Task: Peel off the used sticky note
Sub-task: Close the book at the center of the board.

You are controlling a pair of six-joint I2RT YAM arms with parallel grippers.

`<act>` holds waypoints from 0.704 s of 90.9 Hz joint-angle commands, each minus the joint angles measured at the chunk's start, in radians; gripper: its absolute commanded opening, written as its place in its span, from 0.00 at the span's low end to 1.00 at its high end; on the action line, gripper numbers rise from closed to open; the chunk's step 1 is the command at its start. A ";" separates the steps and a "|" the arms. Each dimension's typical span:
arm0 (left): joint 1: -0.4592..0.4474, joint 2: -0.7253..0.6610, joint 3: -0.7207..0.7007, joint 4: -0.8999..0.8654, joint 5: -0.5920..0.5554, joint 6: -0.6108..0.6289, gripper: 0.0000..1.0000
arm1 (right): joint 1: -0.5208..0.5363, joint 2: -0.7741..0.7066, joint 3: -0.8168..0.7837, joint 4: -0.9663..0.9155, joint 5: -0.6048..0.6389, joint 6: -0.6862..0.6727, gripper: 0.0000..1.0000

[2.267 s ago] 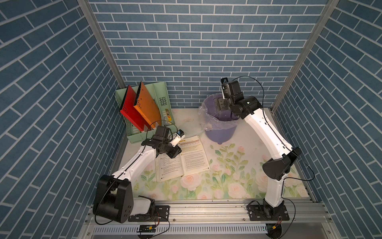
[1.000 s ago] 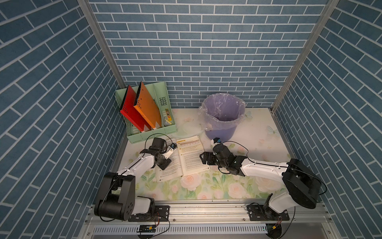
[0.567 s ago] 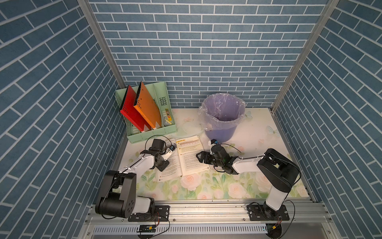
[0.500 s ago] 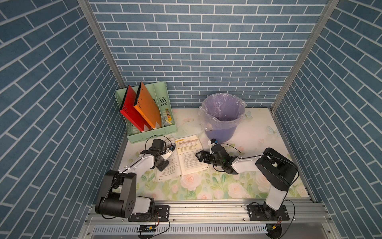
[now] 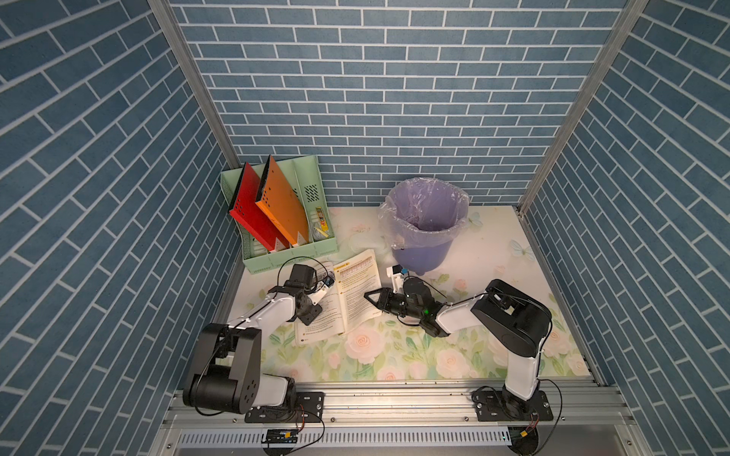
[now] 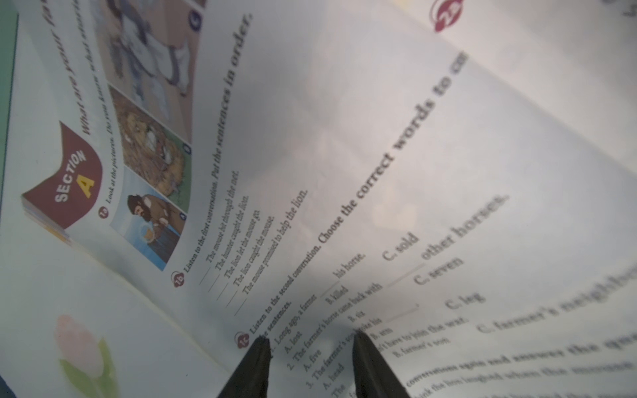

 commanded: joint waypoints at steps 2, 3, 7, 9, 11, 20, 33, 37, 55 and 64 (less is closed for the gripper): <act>0.007 0.039 -0.022 -0.029 0.035 0.002 0.44 | 0.013 -0.065 0.026 -0.048 -0.016 -0.040 0.09; 0.007 0.039 -0.020 -0.030 0.039 0.001 0.44 | 0.013 -0.074 0.027 -0.060 -0.013 -0.049 0.07; 0.007 0.031 -0.009 -0.038 0.055 -0.009 0.44 | 0.016 -0.120 0.031 -0.126 0.008 -0.091 0.00; 0.007 0.027 0.000 -0.047 0.065 -0.014 0.44 | 0.018 -0.146 0.035 -0.163 0.019 -0.120 0.00; 0.008 0.020 0.010 -0.057 0.078 -0.019 0.44 | 0.018 -0.170 0.043 -0.213 0.039 -0.150 0.00; 0.026 -0.015 0.081 -0.121 0.166 -0.041 0.45 | 0.034 -0.266 0.115 -0.512 0.119 -0.300 0.00; 0.094 -0.050 0.209 -0.222 0.299 -0.056 0.46 | 0.066 -0.345 0.277 -0.933 0.276 -0.500 0.00; 0.121 -0.056 0.243 -0.245 0.329 -0.055 0.46 | 0.074 -0.360 0.328 -1.042 0.333 -0.543 0.00; 0.226 -0.063 0.335 -0.324 0.399 -0.024 0.47 | 0.145 -0.342 0.577 -1.424 0.570 -0.695 0.00; 0.260 -0.063 0.342 -0.335 0.399 -0.008 0.47 | 0.195 -0.264 0.698 -1.545 0.641 -0.742 0.00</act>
